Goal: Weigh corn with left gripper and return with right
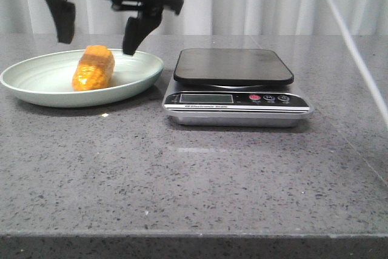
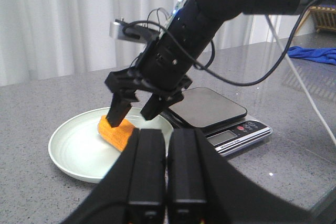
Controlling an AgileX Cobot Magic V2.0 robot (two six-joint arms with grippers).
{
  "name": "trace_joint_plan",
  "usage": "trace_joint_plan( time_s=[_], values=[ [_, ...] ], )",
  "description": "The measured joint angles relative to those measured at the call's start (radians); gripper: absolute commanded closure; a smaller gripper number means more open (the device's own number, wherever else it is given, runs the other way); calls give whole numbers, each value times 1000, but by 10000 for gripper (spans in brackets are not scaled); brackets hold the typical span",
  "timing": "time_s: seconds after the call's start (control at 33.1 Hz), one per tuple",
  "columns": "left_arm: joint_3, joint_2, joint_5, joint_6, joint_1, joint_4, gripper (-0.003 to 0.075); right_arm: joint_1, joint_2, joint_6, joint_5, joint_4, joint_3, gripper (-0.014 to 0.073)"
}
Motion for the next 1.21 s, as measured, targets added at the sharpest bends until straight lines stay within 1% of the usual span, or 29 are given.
trace_joint_plan(
  time_s=[0.15, 0.33, 0.48, 0.57, 0.66, 0.73, 0.82, 0.91, 1.03, 1.12, 1.21],
  values=[
    [0, 0, 0, 1, 0, 0, 586, -34, -63, -93, 104, -21, -1, 10],
    [0, 0, 0, 1, 0, 0, 586, -129, -163, -257, 226, -29, -1, 10],
    [0, 0, 0, 1, 0, 0, 586, -257, -244, -379, 247, -3, 9, 10],
    [0, 0, 0, 1, 0, 0, 586, -346, -302, -428, 248, 30, 63, 10],
    [0, 0, 0, 1, 0, 0, 586, -431, -377, -475, 249, 68, 170, 10],
    [0, 0, 0, 2, 0, 0, 586, -497, -445, -519, 244, 114, 283, 10],
    [0, 0, 0, 2, 0, 0, 586, -573, -553, -603, 186, 193, 462, 10],
    [0, 0, 0, 2, 0, 0, 586, -630, -671, -709, 82, 285, 638, 10],
    [0, 0, 0, 2, 0, 0, 586, -663, -818, -827, -31, 346, 828, 10],
    [0, 0, 0, 2, 0, 0, 586, -663, -939, -876, -107, 362, 956, 13],
    [0, 0, 0, 2, 0, 0, 586, -665, -1071, -891, -186, 368, 1068, 13]
  ],
)
